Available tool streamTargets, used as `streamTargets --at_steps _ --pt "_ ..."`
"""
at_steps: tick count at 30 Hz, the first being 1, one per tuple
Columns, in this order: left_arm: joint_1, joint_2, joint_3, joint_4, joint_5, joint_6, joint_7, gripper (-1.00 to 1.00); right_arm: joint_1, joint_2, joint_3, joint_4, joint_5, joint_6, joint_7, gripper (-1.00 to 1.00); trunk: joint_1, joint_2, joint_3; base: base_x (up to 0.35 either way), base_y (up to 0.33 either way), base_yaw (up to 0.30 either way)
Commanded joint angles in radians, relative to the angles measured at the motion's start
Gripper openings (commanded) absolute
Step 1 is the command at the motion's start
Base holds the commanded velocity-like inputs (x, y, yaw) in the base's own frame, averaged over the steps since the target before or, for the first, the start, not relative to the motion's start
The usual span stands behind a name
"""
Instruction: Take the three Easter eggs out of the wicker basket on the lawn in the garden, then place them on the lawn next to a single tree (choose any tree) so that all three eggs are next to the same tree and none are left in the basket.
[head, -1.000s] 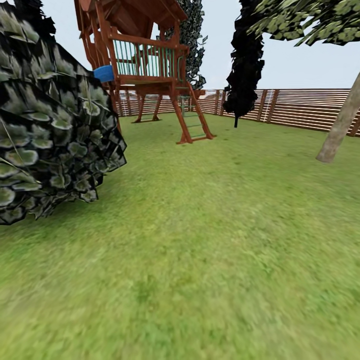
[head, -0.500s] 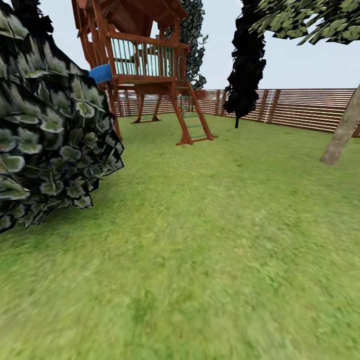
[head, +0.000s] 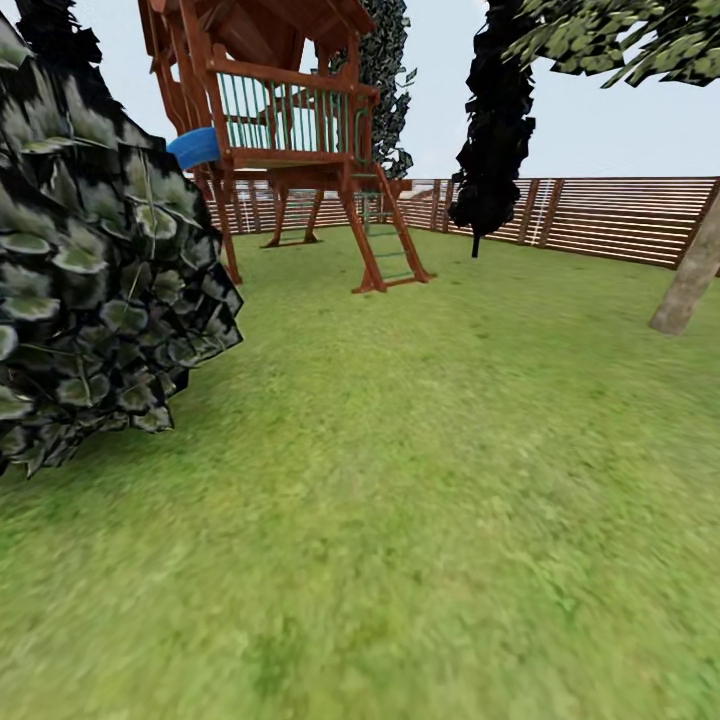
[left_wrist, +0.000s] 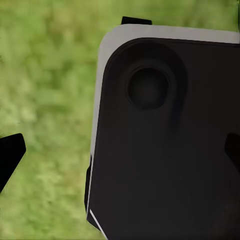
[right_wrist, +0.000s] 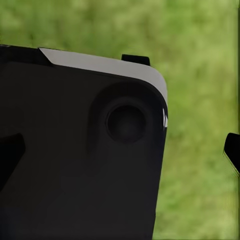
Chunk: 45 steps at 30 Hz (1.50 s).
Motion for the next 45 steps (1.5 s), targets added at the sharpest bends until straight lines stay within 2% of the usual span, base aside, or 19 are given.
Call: streamTargets --at_steps 1,45 --pt "-0.001 0.000 0.005 0.001 0.001 -0.003 0.000 1.00 0.000 0.000 0.000 0.001 0.009 -0.003 -0.001 1.00 0.001 0.000 -0.001 0.324 0.000 0.000" --pt "-0.001 0.000 0.005 0.001 0.001 -0.003 0.000 1.00 -0.001 -0.001 0.000 0.001 0.009 -0.003 -0.001 1.00 0.001 0.000 -0.001 0.324 0.000 0.000"
